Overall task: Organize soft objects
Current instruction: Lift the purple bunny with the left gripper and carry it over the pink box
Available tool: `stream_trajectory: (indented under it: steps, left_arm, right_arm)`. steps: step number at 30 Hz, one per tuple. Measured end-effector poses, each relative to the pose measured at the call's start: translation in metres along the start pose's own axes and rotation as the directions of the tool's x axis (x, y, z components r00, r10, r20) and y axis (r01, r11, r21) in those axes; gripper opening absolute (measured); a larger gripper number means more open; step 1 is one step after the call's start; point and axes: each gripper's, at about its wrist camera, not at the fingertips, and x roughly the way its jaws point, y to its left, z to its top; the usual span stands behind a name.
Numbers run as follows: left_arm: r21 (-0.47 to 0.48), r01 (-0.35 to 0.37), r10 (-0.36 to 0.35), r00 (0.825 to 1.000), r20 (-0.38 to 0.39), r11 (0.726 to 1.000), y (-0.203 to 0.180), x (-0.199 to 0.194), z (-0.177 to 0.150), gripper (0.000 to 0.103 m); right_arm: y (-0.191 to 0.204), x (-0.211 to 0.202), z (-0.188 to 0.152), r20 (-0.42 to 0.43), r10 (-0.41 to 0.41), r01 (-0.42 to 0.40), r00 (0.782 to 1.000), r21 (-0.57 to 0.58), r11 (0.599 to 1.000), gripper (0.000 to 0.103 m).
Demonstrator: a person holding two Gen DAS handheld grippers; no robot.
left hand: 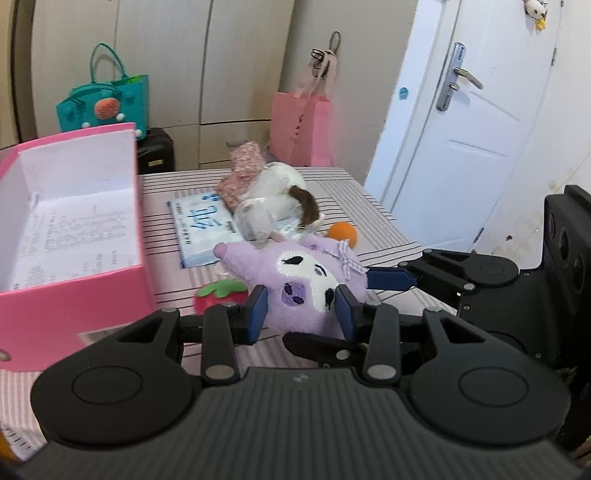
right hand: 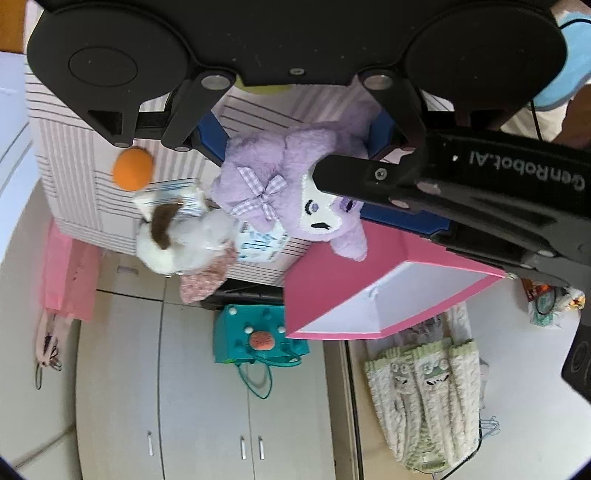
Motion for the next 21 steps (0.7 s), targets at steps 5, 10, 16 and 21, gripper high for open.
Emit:
stream_trajectory:
  steps: [5, 10, 16, 21]
  left_arm:
    - [-0.031, -0.03, 0.03, 1.0, -0.001, 0.999, 0.011, -0.007, -0.004, 0.038]
    - [-0.038, -0.027, 0.027, 1.0, 0.001, 0.999, 0.017, -0.017, -0.004, 0.038]
    - [-0.05, 0.002, -0.004, 1.0, -0.027, 0.999, 0.025, -0.033, 0.002, 0.038]
    - [-0.074, 0.013, -0.018, 0.998, -0.062, 0.997, 0.034, -0.051, 0.005, 0.038]
  right_arm:
    - [0.01, 0.009, -0.001, 0.008, 0.031, -0.031, 1.0, -0.001, 1.0, 0.081]
    - [0.021, 0.008, 0.004, 0.002, 0.039, -0.039, 0.999, -0.018, 0.999, 0.081]
    - [0.035, -0.001, 0.019, -0.038, 0.042, -0.043, 0.998, -0.052, 0.998, 0.081]
    - [0.051, -0.008, 0.028, -0.073, 0.059, -0.065, 0.996, -0.075, 0.995, 0.081]
